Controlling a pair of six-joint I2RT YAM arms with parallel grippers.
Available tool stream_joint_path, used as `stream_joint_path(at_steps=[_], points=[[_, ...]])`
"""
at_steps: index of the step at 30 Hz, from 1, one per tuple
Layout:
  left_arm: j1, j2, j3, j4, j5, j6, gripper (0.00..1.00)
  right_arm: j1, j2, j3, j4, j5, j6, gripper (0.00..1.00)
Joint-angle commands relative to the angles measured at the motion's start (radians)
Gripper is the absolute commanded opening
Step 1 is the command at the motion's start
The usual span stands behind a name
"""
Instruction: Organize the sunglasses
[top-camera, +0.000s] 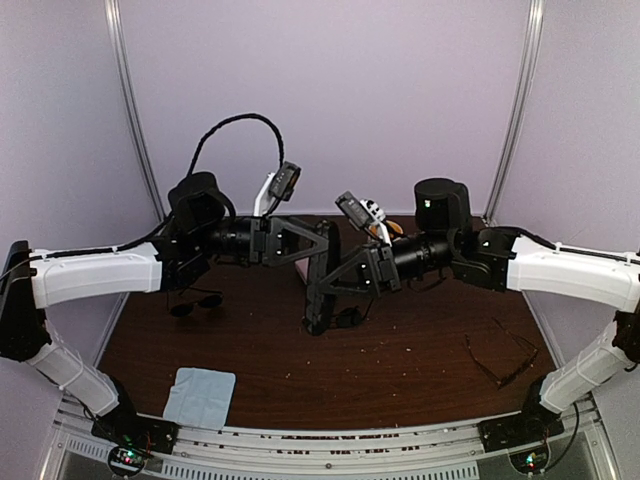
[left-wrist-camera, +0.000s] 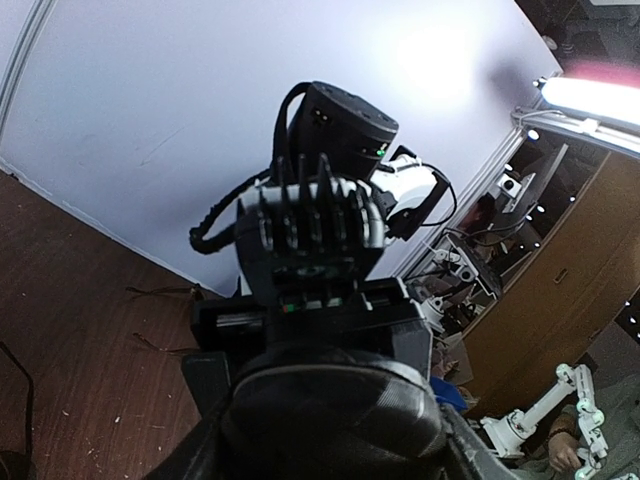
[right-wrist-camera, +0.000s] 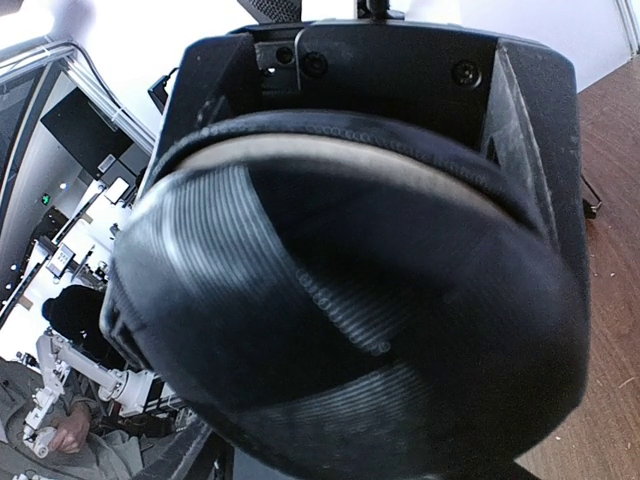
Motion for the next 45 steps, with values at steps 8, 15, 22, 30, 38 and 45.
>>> stream_joint_path(at_steps=[8,15,22,30,38,45], points=[[-0.010,-0.051,0.028,-0.220,-0.180,0.166,0.22,0.003,-0.070,-0.018,-0.064,0.157,-0.030,0.65],[-0.010,-0.043,0.061,-0.350,-0.283,0.217,0.18,0.004,-0.067,-0.052,0.034,0.197,0.046,0.70],[-0.010,-0.046,0.054,-0.367,-0.311,0.224,0.18,0.010,-0.057,-0.062,0.093,0.176,0.078,0.62],[-0.010,-0.041,0.055,-0.335,-0.244,0.208,0.18,0.009,-0.056,-0.073,0.133,0.151,0.081,0.27],[-0.010,-0.041,0.072,-0.344,-0.034,0.237,0.19,0.004,-0.069,-0.055,0.121,0.036,0.041,0.13],[-0.010,-0.055,0.070,-0.287,0.095,0.209,0.20,0.003,-0.098,-0.055,0.160,-0.039,0.039,0.07]])
